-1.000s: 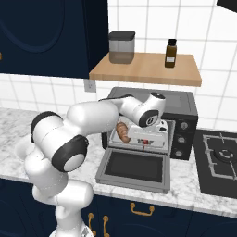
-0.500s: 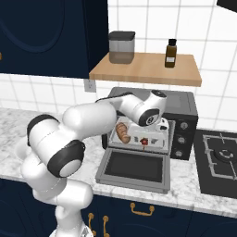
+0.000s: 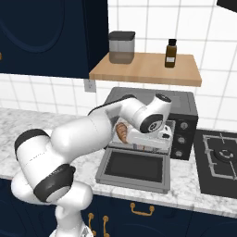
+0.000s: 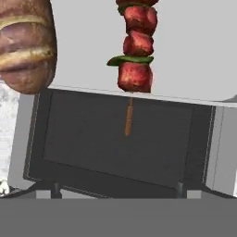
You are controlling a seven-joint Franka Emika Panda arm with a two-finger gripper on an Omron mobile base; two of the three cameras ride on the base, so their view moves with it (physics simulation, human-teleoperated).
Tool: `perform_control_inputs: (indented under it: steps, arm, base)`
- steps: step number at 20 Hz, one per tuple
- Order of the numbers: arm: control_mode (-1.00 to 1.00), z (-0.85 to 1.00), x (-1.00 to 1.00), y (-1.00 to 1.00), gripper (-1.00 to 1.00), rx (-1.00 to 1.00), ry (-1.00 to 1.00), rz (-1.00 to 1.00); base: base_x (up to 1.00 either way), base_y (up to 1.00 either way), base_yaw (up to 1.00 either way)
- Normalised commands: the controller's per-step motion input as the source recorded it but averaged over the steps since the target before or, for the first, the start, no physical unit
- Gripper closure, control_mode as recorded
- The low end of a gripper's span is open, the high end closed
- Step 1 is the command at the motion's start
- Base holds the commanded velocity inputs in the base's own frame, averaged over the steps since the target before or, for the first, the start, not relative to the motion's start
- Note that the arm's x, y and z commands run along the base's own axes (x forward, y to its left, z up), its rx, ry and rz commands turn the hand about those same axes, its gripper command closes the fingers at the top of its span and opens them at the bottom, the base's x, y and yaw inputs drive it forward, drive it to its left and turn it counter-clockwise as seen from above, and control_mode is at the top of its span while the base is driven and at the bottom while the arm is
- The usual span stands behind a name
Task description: Pick up the kebab skewer and baguette bread, and place them inside the toaster oven. Close the toaster oven door and start by setting the timer.
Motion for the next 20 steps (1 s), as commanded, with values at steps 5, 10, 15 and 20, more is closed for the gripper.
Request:
perform_control_inputs:
  steps: [5, 10, 15, 20]
  arm:
    - [-1.00, -0.50, -0.68, 0.01, -1.00, -0.02, 0.10, -0.22]
    - [-1.00, -0.80, 0.29, 0.07, -1.00, -0.17, 0.05, -0.20]
    - [-1.00, -0.18, 0.81, -0.17, -1.00, -0.11, 0.04, -0.14]
    - [-1.00, -0.20, 0.57, -0.22, -1.00, -0.01, 0.02, -0.16]
  base:
    - [0.00, 0.00, 0.00]
    - [0.00, 0.00, 0.00]
    - [0.00, 0.00, 0.00]
    - [0.00, 0.00, 0.00]
